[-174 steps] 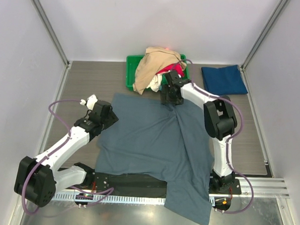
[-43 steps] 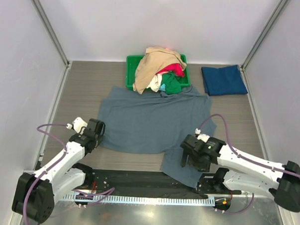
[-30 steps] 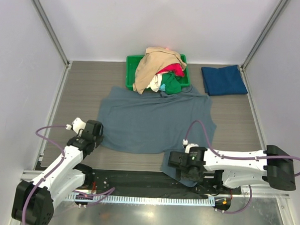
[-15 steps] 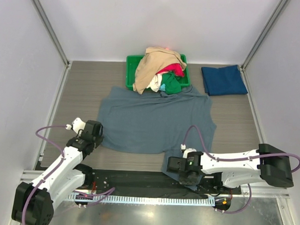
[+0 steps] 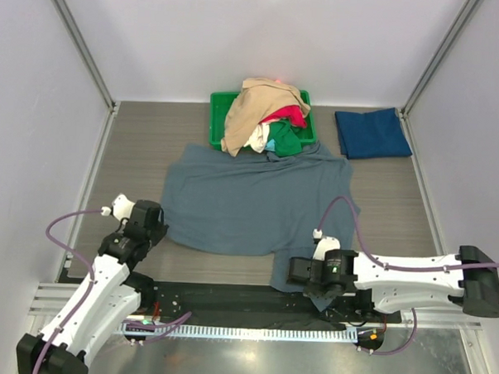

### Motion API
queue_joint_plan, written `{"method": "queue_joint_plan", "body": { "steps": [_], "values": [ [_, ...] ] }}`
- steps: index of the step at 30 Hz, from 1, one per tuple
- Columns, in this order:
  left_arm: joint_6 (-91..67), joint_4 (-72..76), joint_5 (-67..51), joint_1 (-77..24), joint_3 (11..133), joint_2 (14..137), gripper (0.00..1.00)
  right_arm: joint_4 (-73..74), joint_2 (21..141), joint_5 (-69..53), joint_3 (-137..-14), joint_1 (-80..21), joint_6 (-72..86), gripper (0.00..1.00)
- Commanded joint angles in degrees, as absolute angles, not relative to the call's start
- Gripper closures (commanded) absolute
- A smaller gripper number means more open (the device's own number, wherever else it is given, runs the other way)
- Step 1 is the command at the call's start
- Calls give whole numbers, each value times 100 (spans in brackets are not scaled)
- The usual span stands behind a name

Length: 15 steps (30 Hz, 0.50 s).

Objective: Fold and stack the t-shirts
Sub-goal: Fold the tshirt

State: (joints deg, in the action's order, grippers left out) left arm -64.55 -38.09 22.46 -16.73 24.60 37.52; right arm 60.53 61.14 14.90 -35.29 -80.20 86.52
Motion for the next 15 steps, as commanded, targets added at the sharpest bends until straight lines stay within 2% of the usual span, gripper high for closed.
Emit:
{"method": "queue_joint_plan", "body": {
  "steps": [1, 9, 15],
  "values": [
    [-6539, -4332, 2303, -1635, 2777, 3525, 100, 6688, 5889, 2520, -4078, -8051, 8982, 99],
    [-6373, -4667, 2329, -1643, 3058, 3480, 100, 6961, 5563, 3418, -4709, -7630, 8703, 99],
    [-6082, -4597, 2452, -1643, 3541, 3963, 100, 6550, 5783, 3621, -5369, -6164, 6999, 99]
  ]
}}
